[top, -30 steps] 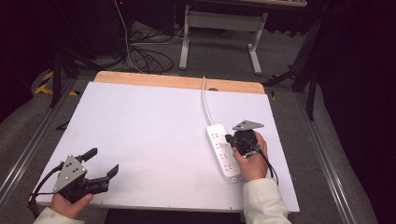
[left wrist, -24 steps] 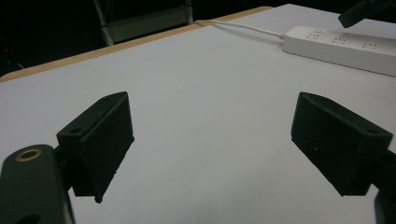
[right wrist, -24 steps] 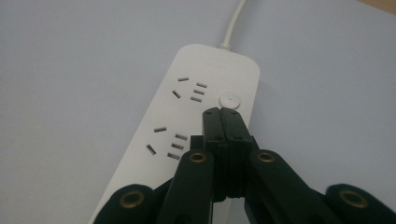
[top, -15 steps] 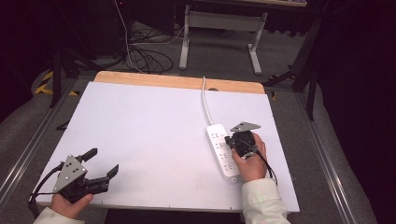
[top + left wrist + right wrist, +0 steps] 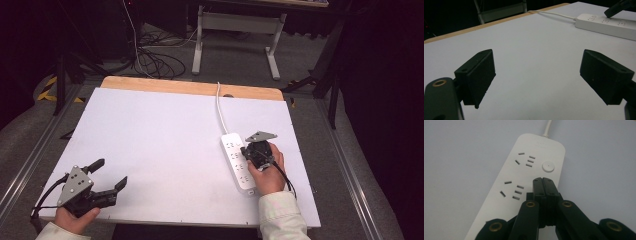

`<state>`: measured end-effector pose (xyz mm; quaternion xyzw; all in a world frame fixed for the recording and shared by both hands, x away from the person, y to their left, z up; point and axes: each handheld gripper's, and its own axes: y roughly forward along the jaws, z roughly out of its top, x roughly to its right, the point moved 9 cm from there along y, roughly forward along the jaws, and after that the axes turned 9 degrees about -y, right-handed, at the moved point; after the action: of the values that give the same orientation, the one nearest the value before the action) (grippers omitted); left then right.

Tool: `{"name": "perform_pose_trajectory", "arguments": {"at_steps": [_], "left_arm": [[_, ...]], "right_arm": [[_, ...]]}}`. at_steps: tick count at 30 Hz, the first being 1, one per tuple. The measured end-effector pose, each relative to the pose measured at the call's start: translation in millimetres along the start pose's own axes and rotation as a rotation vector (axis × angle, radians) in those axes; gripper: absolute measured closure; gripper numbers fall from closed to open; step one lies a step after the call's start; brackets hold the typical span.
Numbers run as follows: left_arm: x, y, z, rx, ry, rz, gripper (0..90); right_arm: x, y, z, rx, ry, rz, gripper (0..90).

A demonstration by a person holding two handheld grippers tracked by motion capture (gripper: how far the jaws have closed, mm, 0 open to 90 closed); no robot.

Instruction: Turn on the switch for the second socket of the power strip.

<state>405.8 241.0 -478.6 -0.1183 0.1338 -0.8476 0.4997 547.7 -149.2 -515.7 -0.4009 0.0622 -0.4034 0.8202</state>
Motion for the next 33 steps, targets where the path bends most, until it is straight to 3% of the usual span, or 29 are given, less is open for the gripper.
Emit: {"name": "perform_pose_trajectory", "arguments": {"at_steps": [20, 27, 33], "left_arm": [[-0.1, 0.1, -0.1, 0.000, -0.002, 0.001, 13.5], [-0.1, 0.1, -0.1, 0.000, -0.002, 0.002, 13.5], [-0.2, 0.2, -0.2, 0.000, -0.002, 0.002, 13.5]], "right_arm": [[0.2, 2.0, -1.4, -0.016, 0.031, 0.005, 90.0], [-1.5, 2.5, -1.4, -0.024, 0.010, -0.022, 90.0], [-1.4, 2.8, -1.8, -0.027, 0.019, -0.016, 90.0]]}}
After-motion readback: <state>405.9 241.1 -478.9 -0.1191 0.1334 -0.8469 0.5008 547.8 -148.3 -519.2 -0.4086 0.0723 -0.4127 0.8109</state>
